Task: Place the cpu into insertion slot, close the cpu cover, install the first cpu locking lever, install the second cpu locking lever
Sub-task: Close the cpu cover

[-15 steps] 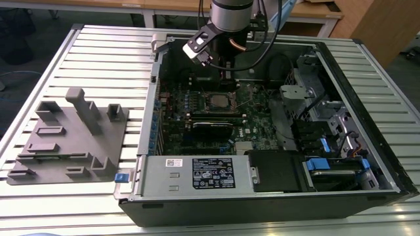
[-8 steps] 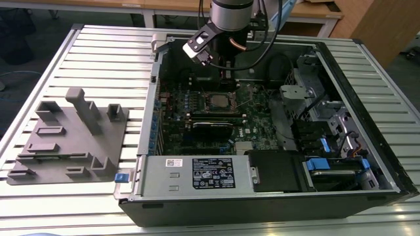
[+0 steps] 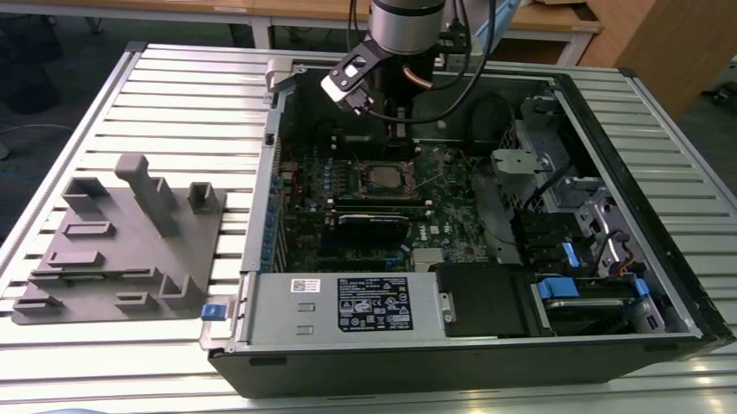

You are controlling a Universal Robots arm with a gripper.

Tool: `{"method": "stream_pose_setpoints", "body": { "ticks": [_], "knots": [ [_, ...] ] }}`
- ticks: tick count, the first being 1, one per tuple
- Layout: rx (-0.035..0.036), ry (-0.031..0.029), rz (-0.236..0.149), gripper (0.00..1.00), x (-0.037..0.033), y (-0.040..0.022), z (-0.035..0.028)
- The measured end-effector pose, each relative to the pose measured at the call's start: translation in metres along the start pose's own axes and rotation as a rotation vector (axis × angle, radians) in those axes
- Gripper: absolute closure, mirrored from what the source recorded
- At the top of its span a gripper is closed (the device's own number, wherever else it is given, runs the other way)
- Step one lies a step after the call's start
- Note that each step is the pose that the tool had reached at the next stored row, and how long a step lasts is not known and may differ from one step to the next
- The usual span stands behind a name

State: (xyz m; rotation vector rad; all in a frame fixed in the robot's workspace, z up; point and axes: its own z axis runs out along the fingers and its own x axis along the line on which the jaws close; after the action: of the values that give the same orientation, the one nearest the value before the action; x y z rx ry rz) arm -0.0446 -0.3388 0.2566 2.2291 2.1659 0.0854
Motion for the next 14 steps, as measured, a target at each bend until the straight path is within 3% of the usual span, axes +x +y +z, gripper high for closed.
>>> {"method": "stream_pose_setpoints", "body": {
  "ticks": [14],
  "knots": [
    [-0.0001,-0.0001,0.0,0.89,0.0001,0.0031,0.0002]
  ]
}}
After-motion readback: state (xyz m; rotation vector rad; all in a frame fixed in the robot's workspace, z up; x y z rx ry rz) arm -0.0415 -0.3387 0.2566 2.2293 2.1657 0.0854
